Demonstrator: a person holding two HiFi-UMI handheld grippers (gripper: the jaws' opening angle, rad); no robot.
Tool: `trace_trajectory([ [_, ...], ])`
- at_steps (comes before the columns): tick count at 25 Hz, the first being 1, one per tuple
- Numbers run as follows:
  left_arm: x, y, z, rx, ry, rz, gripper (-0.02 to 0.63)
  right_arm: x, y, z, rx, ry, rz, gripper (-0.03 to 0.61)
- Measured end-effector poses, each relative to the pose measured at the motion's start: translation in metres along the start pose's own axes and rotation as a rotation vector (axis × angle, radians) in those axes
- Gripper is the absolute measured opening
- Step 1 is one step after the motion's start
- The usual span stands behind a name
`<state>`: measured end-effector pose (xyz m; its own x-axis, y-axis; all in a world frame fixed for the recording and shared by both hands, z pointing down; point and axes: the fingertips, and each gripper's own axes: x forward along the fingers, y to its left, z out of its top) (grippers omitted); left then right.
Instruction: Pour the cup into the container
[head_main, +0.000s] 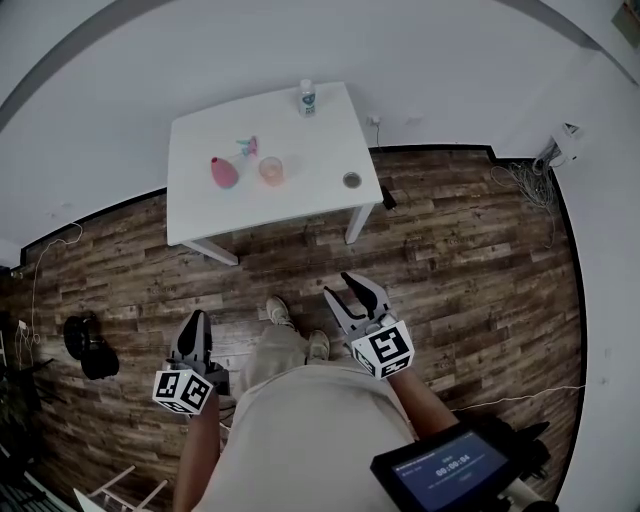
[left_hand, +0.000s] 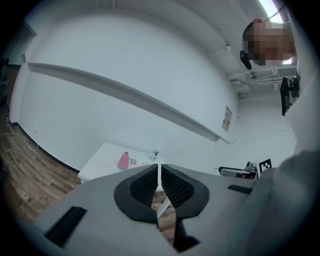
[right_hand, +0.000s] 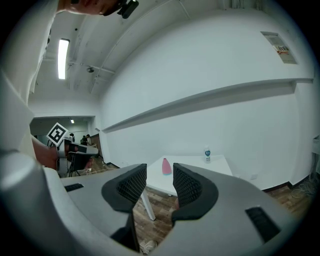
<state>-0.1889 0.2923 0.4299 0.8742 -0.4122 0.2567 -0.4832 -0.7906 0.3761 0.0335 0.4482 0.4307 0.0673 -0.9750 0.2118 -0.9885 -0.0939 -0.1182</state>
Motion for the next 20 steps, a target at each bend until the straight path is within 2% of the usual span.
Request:
trace_trajectory([
  [8,0.032,0.036,0.002,-0.028,0.025,0.016,0.012,0.055,-0.013,0.001,-0.006,0.033,0.02,0.149],
  [20,0.115,0.094,0.035,-0.039,0.061,0.014,0.012,0.159,-0.053,0.021,-0.016,0.068,0.05,0.149],
])
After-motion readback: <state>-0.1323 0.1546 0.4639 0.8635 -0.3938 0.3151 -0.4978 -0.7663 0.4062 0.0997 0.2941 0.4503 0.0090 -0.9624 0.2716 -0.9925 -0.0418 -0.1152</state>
